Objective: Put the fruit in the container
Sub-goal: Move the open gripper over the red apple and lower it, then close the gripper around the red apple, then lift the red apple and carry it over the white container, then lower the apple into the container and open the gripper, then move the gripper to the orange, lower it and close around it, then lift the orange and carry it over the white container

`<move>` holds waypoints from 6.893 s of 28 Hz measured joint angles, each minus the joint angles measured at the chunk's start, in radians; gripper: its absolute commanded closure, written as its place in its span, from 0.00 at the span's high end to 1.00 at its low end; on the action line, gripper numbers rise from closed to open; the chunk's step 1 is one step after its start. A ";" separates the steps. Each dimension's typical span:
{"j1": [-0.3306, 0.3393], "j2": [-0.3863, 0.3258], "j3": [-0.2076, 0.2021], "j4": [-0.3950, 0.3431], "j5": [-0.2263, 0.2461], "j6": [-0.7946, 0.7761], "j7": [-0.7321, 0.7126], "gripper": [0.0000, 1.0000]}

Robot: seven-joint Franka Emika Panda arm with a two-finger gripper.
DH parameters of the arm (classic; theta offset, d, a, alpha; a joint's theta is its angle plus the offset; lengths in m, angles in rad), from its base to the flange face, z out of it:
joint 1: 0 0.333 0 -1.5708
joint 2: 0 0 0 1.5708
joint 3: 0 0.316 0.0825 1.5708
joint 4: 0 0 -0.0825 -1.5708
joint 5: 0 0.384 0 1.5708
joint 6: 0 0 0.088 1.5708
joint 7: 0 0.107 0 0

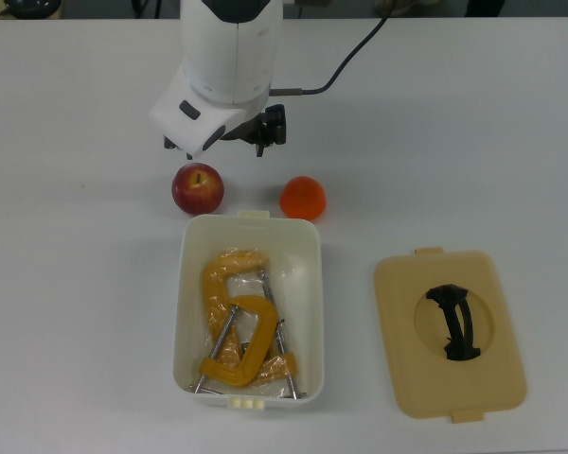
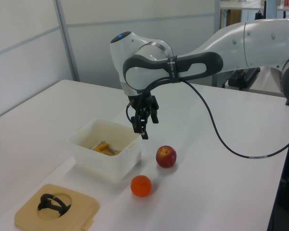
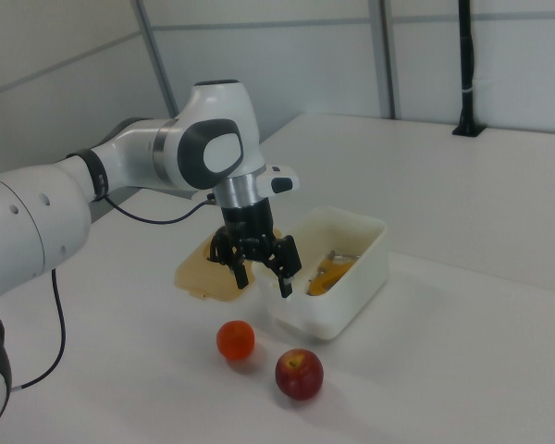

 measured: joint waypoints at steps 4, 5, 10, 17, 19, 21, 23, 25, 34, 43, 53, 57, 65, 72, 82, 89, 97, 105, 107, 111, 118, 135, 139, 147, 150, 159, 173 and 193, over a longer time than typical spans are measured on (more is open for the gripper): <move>-0.002 -0.001 -0.005 0.001 -0.003 0.000 0.000 1.00; -0.003 -0.001 -0.006 0.001 -0.004 0.000 0.000 1.00; -0.018 -0.003 -0.008 0.002 -0.004 -0.003 0.000 1.00; -0.024 -0.014 -0.008 -0.006 -0.004 -0.042 -0.005 1.00; -0.026 -0.024 -0.008 -0.025 -0.004 -0.023 -0.009 1.00; -0.028 -0.042 -0.008 -0.067 -0.004 0.035 -0.011 1.00; -0.031 -0.067 -0.008 -0.137 -0.004 0.120 -0.012 1.00; -0.034 -0.085 -0.008 -0.195 -0.006 0.179 -0.012 1.00; -0.048 -0.114 -0.008 -0.357 -0.074 0.324 -0.014 1.00; -0.065 -0.083 -0.008 -0.418 -0.153 0.361 -0.017 1.00; -0.065 -0.028 -0.006 -0.419 -0.175 0.370 -0.022 1.00; -0.064 -0.010 -0.005 -0.418 -0.180 0.393 -0.022 0.58; -0.063 -0.001 -0.004 -0.414 -0.208 0.404 -0.022 0.00; -0.065 -0.026 -0.004 -0.370 -0.181 0.391 -0.022 0.00; -0.067 -0.088 -0.005 -0.144 0.008 0.306 -0.013 0.09; -0.065 -0.062 -0.002 -0.118 0.026 0.501 0.076 0.15; -0.055 0.031 0.020 -0.118 0.025 0.583 0.095 0.30; -0.032 0.072 0.024 -0.115 0.018 0.646 0.107 1.00; -0.032 0.068 0.024 -0.111 0.016 0.644 0.107 1.00; -0.035 0.048 0.024 -0.101 0.016 0.559 0.107 1.00; -0.034 -0.010 0.029 -0.093 0.016 0.265 0.070 1.00; 0.036 0.048 0.139 -0.186 -0.007 0.010 -0.022 1.00; 0.047 0.074 0.139 -0.186 -0.047 0.019 -0.022 1.00; 0.052 0.114 0.139 -0.186 -0.121 0.093 -0.010 1.00; 0.052 0.133 0.139 -0.186 -0.146 0.122 0.004 1.00; 0.060 0.161 0.148 -0.186 -0.171 0.199 0.045 1.00; 0.070 0.160 0.155 -0.174 -0.176 0.236 0.054 0.00; 0.048 0.046 0.148 -0.012 -0.076 0.111 0.066 0.00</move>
